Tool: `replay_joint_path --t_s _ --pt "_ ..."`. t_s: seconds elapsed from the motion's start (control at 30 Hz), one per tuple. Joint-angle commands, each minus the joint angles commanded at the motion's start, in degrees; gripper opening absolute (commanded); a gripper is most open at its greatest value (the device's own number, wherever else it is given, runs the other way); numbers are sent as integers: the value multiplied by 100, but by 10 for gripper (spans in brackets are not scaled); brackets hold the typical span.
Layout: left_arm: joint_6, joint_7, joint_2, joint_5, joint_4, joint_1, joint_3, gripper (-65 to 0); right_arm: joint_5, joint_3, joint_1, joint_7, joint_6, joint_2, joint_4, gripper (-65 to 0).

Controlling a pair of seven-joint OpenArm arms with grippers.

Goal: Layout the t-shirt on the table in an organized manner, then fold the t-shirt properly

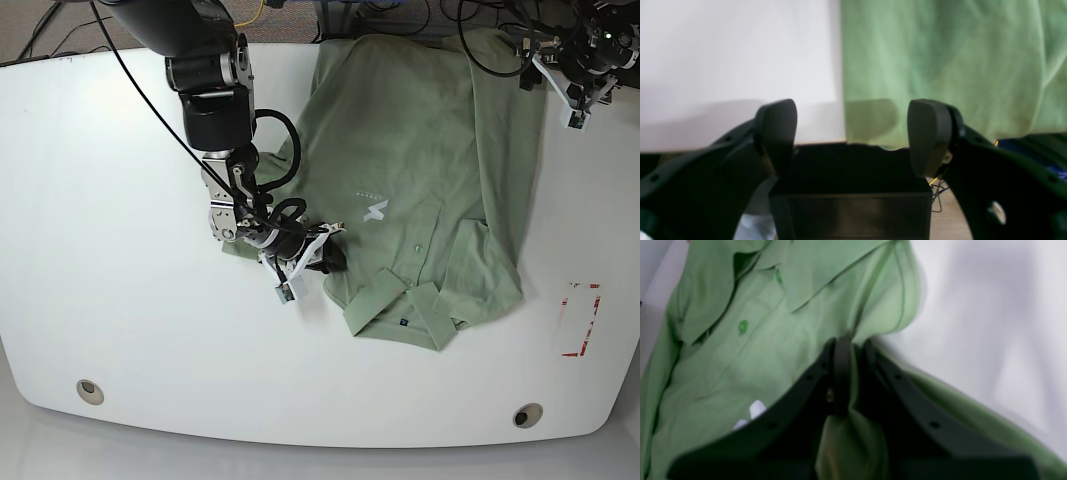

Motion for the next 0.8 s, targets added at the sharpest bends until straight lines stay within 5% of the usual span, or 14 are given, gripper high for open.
replay_joint_path --t_s 0.63,0.8 --pt "0 0 -18 35 -879 -273 211 -171 9 0 26 0 0 35 9 -607" --pt "0 0 -18 18 -879 -281 229 -376 9 0 26 0 0 35 9 -610"
